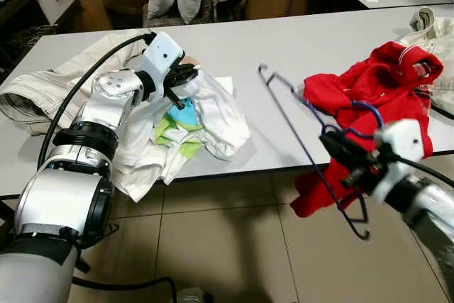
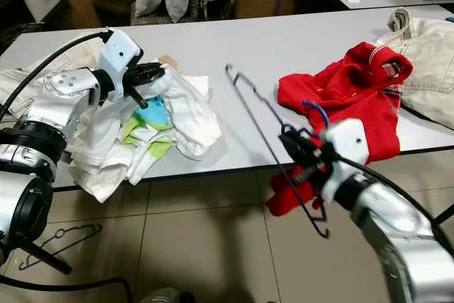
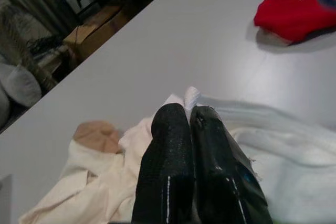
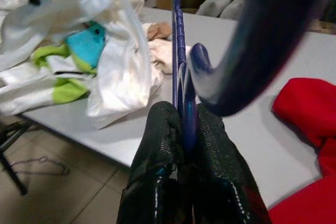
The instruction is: Hang hanger
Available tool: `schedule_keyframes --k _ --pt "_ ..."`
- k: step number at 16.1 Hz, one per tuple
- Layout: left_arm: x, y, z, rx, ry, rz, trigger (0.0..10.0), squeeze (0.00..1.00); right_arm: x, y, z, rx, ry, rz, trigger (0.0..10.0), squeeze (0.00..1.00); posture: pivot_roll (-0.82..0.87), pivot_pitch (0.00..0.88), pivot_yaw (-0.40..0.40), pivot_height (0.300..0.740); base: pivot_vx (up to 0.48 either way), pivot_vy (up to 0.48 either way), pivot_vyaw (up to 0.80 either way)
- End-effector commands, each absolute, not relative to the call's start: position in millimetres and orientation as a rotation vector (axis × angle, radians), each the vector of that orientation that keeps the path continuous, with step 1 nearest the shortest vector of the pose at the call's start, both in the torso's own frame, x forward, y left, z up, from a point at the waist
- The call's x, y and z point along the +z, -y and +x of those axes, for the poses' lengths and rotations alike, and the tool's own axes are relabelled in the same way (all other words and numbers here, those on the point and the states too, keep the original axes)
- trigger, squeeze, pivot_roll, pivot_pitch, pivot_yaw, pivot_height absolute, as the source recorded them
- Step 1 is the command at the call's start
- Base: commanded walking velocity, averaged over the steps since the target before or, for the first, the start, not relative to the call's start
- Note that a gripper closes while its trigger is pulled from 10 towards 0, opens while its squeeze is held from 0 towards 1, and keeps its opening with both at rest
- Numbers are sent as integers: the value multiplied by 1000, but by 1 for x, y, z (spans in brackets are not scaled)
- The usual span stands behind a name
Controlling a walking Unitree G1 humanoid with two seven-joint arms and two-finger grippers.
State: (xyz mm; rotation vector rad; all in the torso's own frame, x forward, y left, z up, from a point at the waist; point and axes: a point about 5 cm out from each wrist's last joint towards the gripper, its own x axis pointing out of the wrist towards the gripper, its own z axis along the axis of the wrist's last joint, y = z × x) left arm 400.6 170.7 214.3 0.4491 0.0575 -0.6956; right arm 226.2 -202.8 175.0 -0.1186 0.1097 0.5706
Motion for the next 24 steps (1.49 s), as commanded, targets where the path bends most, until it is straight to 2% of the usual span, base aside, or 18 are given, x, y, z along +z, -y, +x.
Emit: schedule_keyframes --k 1,5,7,12,16,19,24 --pt "236 -168 403 -704 16 428 0 0 183 203 221 626 -101 -130 10000 0 -81 0 102 740 0 0 0" --pt "246 -167 404 -705 51 381 0 0 190 204 209 730 -113 -110 10000 0 -81 0 97 740 0 0 0" --pt "254 -165 401 -779 94 368 0 0 191 206 208 752 -128 -119 10000 0 -79 0 95 740 0 0 0" --pt "264 -161 391 -955 116 402 0 0 191 206 222 749 -136 -145 10000 0 -67 0 82 740 0 0 0" --pt "265 -155 386 -1022 116 413 0 0 189 198 234 770 -137 -163 10000 0 -61 0 74 740 0 0 0" --pt "262 -154 382 -1058 96 421 0 0 190 197 251 665 -110 -173 10000 0 -60 0 71 740 0 0 0" --pt "266 -157 382 -1047 105 401 0 0 189 190 261 601 -94 -139 10000 0 -63 0 73 740 0 0 0"
